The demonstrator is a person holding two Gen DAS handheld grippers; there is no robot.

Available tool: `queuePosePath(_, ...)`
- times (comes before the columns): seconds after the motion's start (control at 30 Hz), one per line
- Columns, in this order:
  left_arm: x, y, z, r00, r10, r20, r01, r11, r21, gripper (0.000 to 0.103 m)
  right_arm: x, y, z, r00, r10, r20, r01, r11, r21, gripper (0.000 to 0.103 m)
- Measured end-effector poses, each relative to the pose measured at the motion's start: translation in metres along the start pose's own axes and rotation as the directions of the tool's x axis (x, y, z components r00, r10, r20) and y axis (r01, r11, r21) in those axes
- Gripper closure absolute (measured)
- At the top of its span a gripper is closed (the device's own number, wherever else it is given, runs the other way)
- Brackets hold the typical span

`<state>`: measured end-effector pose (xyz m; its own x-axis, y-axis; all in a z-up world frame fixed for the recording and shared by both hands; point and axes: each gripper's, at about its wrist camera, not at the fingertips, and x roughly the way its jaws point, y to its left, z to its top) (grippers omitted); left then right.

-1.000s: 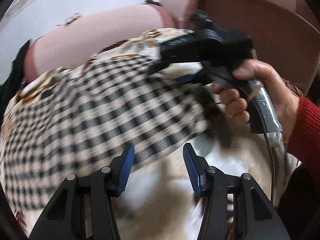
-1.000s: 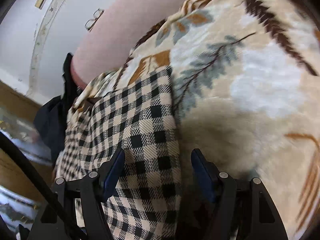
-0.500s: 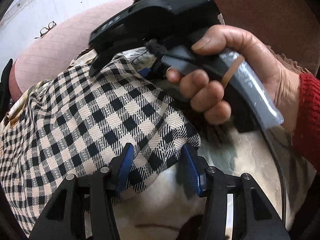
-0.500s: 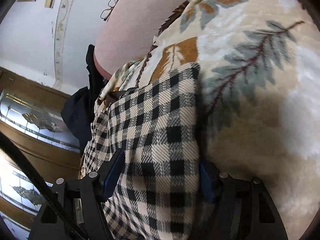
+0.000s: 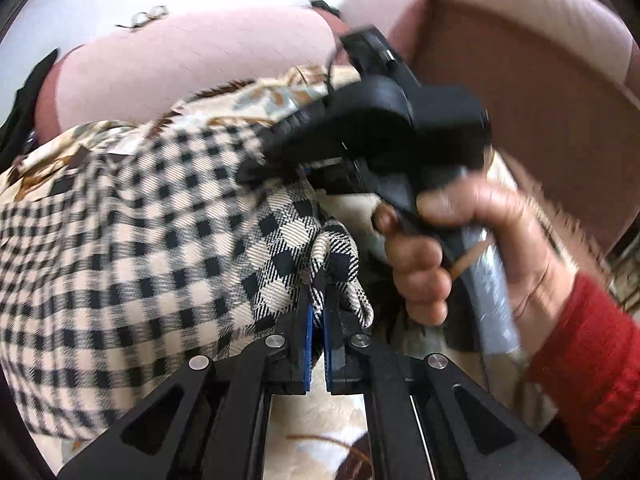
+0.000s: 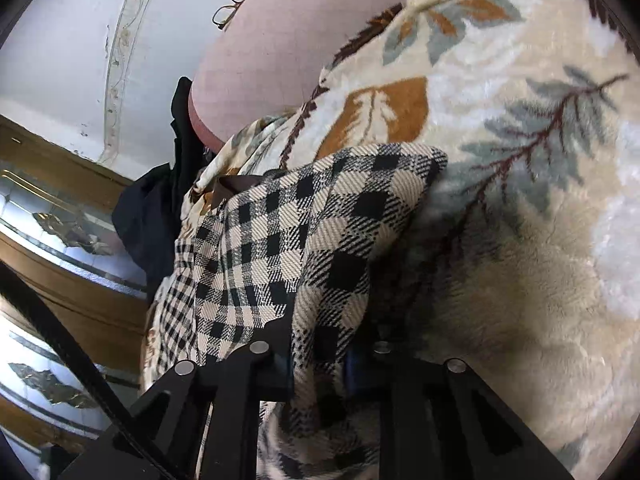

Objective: Fold large clothes

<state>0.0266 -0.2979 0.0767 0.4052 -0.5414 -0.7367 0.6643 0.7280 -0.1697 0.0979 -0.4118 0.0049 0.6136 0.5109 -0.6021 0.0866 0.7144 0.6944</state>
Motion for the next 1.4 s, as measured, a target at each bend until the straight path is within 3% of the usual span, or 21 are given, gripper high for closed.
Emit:
queuePosePath(0.13,-0.04,0.032,-0.007,0.998,-0.024,0.05,0.028,0.996,-0.084,0.099,-0.016,0.029,-0.006,0.997,-0.044,0.056,0.047,0.998,-0.05,0.087)
queuePosePath(0.33,-0.096,0.08,-0.018,0.996,-0.008,0.094,0.023,0.987,-0.162,0.099,-0.018,0.104,-0.016,0.991,-0.065,0.116,0.079,0.989,-0.126,0.088)
queuePosePath(0.53,-0.144,0.164,-0.039,0.99,0.036,0.139,0.008,0.953,-0.304,0.1,0.039,0.193,-0.013,0.984,-0.169,0.06,0.179,0.953,-0.245,0.088)
queuePosePath(0.67,-0.158,0.214,-0.058,0.988,0.056,0.147,0.006,0.922,-0.388,0.101,0.092,0.242,-0.021,0.963,-0.269,0.024,0.261,0.905,-0.335,0.088)
queuePosePath(0.9,-0.176,0.27,-0.092,0.982,0.069,0.176,0.034,0.852,-0.522,0.101,0.159,0.285,-0.04,0.937,-0.349,-0.028,0.308,0.861,-0.404,0.088)
queuePosePath(1.27,-0.184,0.307,-0.118,0.987,0.116,0.106,-0.029,0.797,-0.603,0.101,0.233,0.313,-0.058,0.875,-0.48,-0.062,0.387,0.772,-0.504,0.088)
queuePosePath(1.4,-0.209,0.325,-0.121,0.976,0.174,0.13,-0.057,0.782,-0.62,0.101,0.242,0.313,-0.057,0.87,-0.488,-0.066,0.393,0.769,-0.504,0.087)
